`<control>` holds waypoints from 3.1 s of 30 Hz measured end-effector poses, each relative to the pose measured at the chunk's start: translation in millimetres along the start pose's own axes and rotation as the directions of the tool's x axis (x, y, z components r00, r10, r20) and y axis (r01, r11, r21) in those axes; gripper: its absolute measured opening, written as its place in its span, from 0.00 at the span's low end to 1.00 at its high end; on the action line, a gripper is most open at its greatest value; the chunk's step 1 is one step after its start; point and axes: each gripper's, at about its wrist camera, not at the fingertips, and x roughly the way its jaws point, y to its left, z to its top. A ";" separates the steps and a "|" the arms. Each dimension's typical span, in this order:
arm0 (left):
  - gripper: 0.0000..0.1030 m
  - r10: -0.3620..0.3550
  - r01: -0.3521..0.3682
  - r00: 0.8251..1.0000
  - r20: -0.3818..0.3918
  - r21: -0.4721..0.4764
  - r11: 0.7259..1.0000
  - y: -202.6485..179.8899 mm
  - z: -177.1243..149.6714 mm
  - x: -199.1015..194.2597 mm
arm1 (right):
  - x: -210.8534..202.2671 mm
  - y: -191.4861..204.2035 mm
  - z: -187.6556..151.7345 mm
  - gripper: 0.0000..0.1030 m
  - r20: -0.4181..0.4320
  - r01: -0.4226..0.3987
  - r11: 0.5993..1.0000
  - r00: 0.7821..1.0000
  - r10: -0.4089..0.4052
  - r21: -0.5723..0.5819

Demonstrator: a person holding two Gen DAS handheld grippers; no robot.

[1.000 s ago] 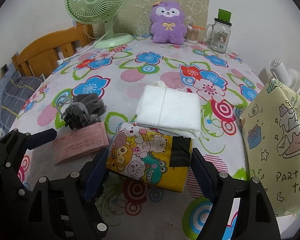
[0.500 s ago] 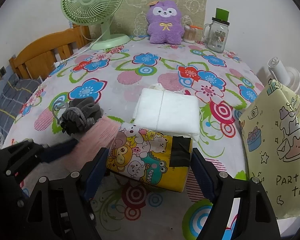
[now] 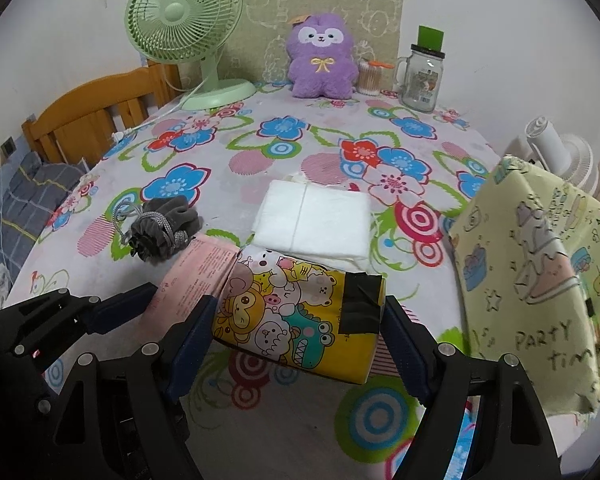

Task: Organize soft objects
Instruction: 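Grasp the yellow cartoon pouch with the right tool while the left tool grasps the pink paper packet, then carry the yellow pouch with the right tool while the left tool carries the pink packet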

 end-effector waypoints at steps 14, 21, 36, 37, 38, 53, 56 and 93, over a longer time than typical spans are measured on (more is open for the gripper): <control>0.39 0.018 -0.018 0.998 0.059 0.001 1.000 -26.6 2.6 -32.1 | -40.0 -17.1 -5.3 0.80 0.066 0.004 1.000 0.998 -0.005 0.012; 0.39 0.021 -0.021 0.996 0.088 0.005 1.000 -40.0 8.5 -49.4 | -63.5 -27.0 -3.1 0.80 0.103 0.018 1.000 0.994 -0.020 0.017; 0.39 0.025 -0.029 0.989 0.144 0.022 0.999 -63.2 26.0 -80.3 | -101.0 -44.4 5.4 0.80 0.163 0.025 0.999 0.986 -0.031 0.038; 0.39 0.025 -0.028 0.989 0.148 0.023 0.999 -64.2 27.3 -81.9 | -103.7 -45.6 6.7 0.80 0.168 0.025 0.999 0.985 -0.031 0.038; 0.39 0.024 -0.028 0.988 0.150 0.023 0.999 -64.7 28.4 -82.6 | -104.8 -45.7 7.9 0.80 0.170 0.026 0.999 0.985 -0.032 0.037; 0.39 0.017 -0.027 0.982 0.187 0.054 0.998 -81.0 48.8 -98.4 | -127.4 -62.9 21.6 0.80 0.211 0.036 0.998 0.976 -0.047 0.054; 0.39 0.014 -0.027 0.981 0.192 0.063 0.998 -86.2 52.9 -99.3 | -130.2 -68.6 23.7 0.81 0.217 0.041 0.997 0.975 -0.053 0.061; 0.39 -0.125 0.091 0.981 0.149 0.216 0.972 -191.9 103.1 -52.6 | -129.9 -185.9 24.9 0.81 0.187 0.159 0.966 0.962 -0.198 0.203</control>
